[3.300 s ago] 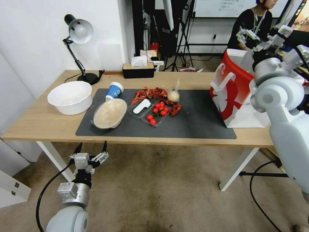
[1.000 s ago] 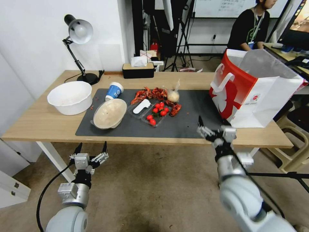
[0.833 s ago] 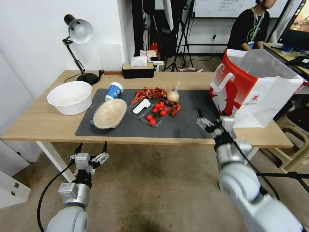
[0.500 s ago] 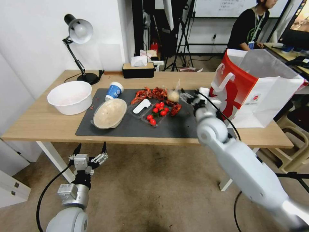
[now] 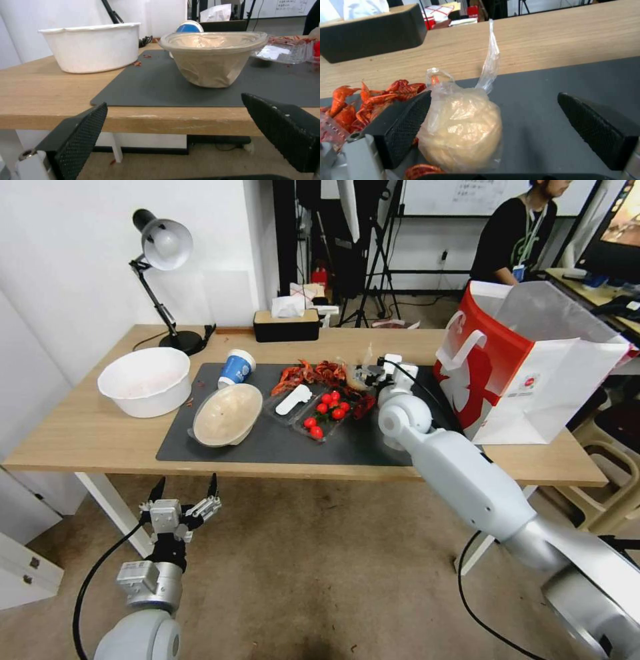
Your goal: Pick up the trash from the table and place it into the takeout bag.
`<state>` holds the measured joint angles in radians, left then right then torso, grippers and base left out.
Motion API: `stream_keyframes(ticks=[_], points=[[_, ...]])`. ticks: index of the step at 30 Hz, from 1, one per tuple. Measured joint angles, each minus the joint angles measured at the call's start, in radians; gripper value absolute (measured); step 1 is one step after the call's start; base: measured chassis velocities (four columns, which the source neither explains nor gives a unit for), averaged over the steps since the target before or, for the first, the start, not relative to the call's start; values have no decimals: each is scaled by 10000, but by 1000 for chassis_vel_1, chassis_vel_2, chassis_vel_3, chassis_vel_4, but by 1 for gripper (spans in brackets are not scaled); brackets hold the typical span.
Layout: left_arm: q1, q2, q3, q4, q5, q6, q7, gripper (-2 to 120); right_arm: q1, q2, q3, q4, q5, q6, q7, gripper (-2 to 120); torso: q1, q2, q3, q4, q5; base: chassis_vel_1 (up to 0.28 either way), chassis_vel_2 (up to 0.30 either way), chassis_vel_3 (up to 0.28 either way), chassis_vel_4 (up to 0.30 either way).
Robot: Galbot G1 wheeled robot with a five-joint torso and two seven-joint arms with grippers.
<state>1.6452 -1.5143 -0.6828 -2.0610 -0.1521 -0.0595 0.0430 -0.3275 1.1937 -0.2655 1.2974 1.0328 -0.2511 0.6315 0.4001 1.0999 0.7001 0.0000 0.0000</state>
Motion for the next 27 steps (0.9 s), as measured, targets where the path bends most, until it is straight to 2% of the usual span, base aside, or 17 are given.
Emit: stream_keyframes(ticks=[11,20,21,22,23,25,27], points=[[-46,47,-26,93,-28,-33,-26,100,445,707,-292,-1271,186,-129,7,94,-1,0,-1,0,-1,0,0,0,0],[-57,60,-42,173,-36,-81,-50,100,560,999,-292,-1720,122,-128,-47,90,-1,1,-2,1,-1,0,0,0,0],[-58,60,-42,176,-36,-83,-50,100,568,1016,-292,-1746,119,-128,-48,84,-1,1,-1,0,-1,0,0,0,0],[-58,60,-42,178,-36,-84,-50,100,569,1020,-292,-1754,120,-128,-49,84,-2,1,-1,0,-1,0,0,0,0],[-61,59,-41,188,-36,-90,-50,100,578,1047,-290,-1796,115,-128,-51,72,-2,1,-1,0,0,0,0,0,0],[-66,56,-39,204,-36,-103,-51,100,587,1080,-287,-1846,105,-127,-55,69,-1,0,-1,0,0,0,0,0,0],[-75,53,-36,220,-36,-114,-52,100,596,1112,-286,-1888,85,-126,-63,59,-1,0,-1,1,0,0,0,0,0]])
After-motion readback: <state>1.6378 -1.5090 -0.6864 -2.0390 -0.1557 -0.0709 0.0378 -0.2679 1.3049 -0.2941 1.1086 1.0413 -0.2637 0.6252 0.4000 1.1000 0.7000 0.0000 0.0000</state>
